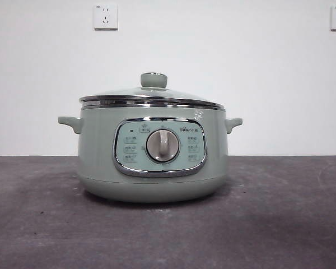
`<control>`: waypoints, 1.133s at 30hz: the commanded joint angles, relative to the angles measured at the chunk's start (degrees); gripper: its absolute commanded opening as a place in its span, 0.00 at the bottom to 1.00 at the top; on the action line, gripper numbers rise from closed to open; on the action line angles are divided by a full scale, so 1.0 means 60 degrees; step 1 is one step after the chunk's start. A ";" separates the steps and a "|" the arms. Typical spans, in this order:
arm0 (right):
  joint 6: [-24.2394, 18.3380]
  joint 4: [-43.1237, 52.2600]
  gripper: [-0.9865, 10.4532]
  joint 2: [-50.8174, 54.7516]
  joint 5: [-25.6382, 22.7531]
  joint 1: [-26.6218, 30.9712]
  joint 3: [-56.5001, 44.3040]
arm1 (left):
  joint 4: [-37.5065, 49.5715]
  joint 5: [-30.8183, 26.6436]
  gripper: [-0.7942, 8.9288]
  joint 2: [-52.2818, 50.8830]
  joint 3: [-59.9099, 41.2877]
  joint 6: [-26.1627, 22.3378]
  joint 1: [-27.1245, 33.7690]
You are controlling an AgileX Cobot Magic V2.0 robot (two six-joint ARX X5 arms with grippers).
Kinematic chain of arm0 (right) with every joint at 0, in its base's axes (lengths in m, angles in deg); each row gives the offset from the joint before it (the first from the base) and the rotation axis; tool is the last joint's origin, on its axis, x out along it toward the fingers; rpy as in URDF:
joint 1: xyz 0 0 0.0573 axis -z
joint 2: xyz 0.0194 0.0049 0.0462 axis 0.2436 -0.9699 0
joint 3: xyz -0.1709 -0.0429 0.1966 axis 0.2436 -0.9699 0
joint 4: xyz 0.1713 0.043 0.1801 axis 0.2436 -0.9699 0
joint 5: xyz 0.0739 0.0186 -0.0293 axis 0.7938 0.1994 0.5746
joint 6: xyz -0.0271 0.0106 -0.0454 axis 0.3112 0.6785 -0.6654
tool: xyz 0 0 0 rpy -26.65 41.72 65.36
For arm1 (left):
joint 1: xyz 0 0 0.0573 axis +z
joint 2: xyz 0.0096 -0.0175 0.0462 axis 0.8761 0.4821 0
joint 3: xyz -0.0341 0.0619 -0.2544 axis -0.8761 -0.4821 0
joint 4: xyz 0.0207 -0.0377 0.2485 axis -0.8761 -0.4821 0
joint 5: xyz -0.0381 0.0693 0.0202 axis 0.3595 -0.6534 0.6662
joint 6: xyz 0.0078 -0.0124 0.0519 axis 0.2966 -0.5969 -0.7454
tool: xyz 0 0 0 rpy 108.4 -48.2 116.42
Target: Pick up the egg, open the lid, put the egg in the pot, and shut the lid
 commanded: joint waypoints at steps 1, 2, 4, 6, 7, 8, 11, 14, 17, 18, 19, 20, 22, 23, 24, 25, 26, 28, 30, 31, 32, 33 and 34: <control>0.0204 0.0036 0.09 0.0138 -0.0058 0.0007 -0.0273 | 0.0025 -0.0015 0.08 -0.0029 -0.0138 0.0062 0.0029; 0.0208 0.0025 0.09 0.0175 -0.0055 0.0004 -0.0350 | 0.0025 -0.0015 0.08 -0.0029 -0.0138 0.0062 0.0029; 0.0295 0.0047 0.09 0.0259 -0.0073 0.0000 -0.0448 | 0.0025 -0.0015 0.08 -0.0029 -0.0138 0.0062 0.0029; 0.0317 0.0055 0.09 0.0306 -0.0095 -0.0007 -0.0448 | 0.0025 -0.0011 0.08 -0.0029 -0.0138 0.0062 0.0029; 0.0346 0.0051 0.09 0.0306 -0.0124 -0.0004 -0.0448 | 0.0029 -0.0015 0.08 -0.0029 -0.0138 0.0062 0.0029; 0.0393 0.0051 0.09 0.0306 -0.0219 -0.0007 -0.0448 | 0.0025 -0.0015 0.08 -0.0029 -0.0138 0.0062 0.0029; 0.0459 0.0047 0.09 0.0306 -0.0262 -0.0007 -0.0448 | 0.0029 -0.0011 0.08 -0.0029 -0.0138 0.0062 0.0029; 0.0448 0.0051 0.09 0.0306 -0.0270 -0.0007 -0.0448 | 0.0029 -0.0015 0.08 -0.0029 -0.0138 0.0062 0.0029; 0.0444 0.0051 0.09 0.0306 -0.0270 -0.0007 -0.0448 | 0.0025 -0.0011 0.08 -0.0029 -0.0138 0.0062 0.0029; 0.0444 0.0051 0.09 0.0302 -0.0270 -0.0007 -0.0444 | 0.0029 -0.0011 0.08 -0.0029 -0.0138 0.0062 0.0029; 0.0444 0.0051 0.09 0.0302 -0.0270 -0.0004 -0.0444 | 0.0025 -0.0015 0.08 -0.0029 -0.0138 0.0062 0.0029; 0.0444 0.0051 0.09 0.0302 -0.0266 -0.0004 -0.0444 | 0.0029 -0.0015 0.08 -0.0029 -0.0138 0.0062 0.0029; 0.0444 0.0051 0.09 0.0302 -0.0266 -0.0004 -0.0441 | 0.0025 -0.0015 0.08 -0.0029 -0.0138 0.0062 0.0029; 0.0444 0.0047 0.09 0.0302 -0.0270 -0.0004 -0.0441 | 0.0029 -0.0011 0.08 -0.0029 -0.0138 0.0062 0.0029; 0.0444 0.0051 0.09 0.0302 -0.0270 -0.0004 -0.0441 | 0.0029 -0.0011 0.08 -0.0029 -0.0138 0.0062 0.0029; 0.0444 0.0047 0.09 0.0302 -0.0266 -0.0004 -0.0441 | 0.0029 -0.0015 0.08 -0.0029 -0.0138 0.0062 0.0029; 0.0444 0.0051 0.09 0.0302 -0.0266 -0.0004 -0.0441 | 0.0029 -0.0015 0.08 -0.0029 -0.0138 0.0062 0.0029; 0.0444 0.0047 0.09 0.0302 -0.0270 -0.0004 -0.0441 | 0.0025 -0.0011 0.08 -0.0029 -0.0138 0.0062 0.0029; 0.0444 0.0047 0.09 0.0302 -0.0266 -0.0004 -0.0441 | 0.0029 -0.0015 0.08 -0.0029 -0.0138 0.0062 0.0029; 0.0444 0.0047 0.09 0.0302 -0.0266 -0.0004 -0.0441 | 0.0029 -0.0015 0.08 -0.0029 -0.0138 0.0062 0.0029; 0.0444 0.0047 0.09 0.0302 -0.0266 -0.0004 -0.0441 | 0.0025 -0.0015 0.08 -0.0029 -0.0138 0.0062 0.0029; 0.0444 0.0051 0.09 0.0302 -0.0266 -0.0004 -0.0441 | 0.0025 -0.0015 0.08 -0.0029 -0.0138 0.0062 0.0029; 0.0444 0.0047 0.09 0.0302 -0.0270 -0.0004 -0.0441 | 0.0029 -0.0015 0.08 -0.0029 -0.0138 0.0062 0.0029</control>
